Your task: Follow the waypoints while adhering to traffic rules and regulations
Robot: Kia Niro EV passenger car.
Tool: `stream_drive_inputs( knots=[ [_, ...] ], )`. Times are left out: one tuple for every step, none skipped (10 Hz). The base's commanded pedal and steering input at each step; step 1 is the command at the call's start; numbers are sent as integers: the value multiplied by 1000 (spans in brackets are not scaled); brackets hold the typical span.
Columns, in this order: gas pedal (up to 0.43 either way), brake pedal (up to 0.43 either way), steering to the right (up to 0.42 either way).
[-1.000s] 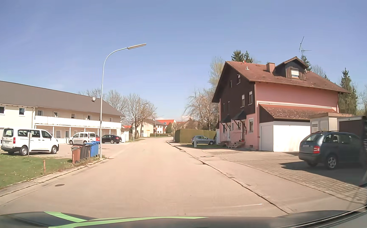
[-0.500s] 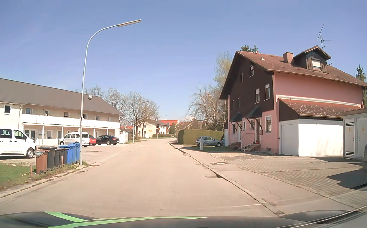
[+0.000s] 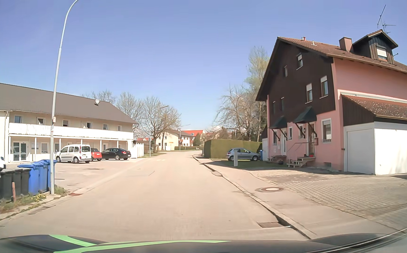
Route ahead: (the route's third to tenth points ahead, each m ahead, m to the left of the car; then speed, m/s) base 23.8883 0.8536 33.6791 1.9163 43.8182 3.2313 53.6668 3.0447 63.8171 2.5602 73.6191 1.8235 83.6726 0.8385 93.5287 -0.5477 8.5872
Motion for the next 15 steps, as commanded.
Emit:
stream_drive_inputs(
  knots=[
    [138,0,-27],
    [138,0,-26],
    [138,0,-25],
    [138,0,-24],
    [138,0,-24],
    [138,0,-24],
    [138,0,-20],
    [130,0,-19],
    [130,0,-20],
    [130,0,-19],
    [130,0,-19],
    [130,0,-18],
    [110,0,-17],
    [98,0,-17],
    [98,0,-16]
  ],
)
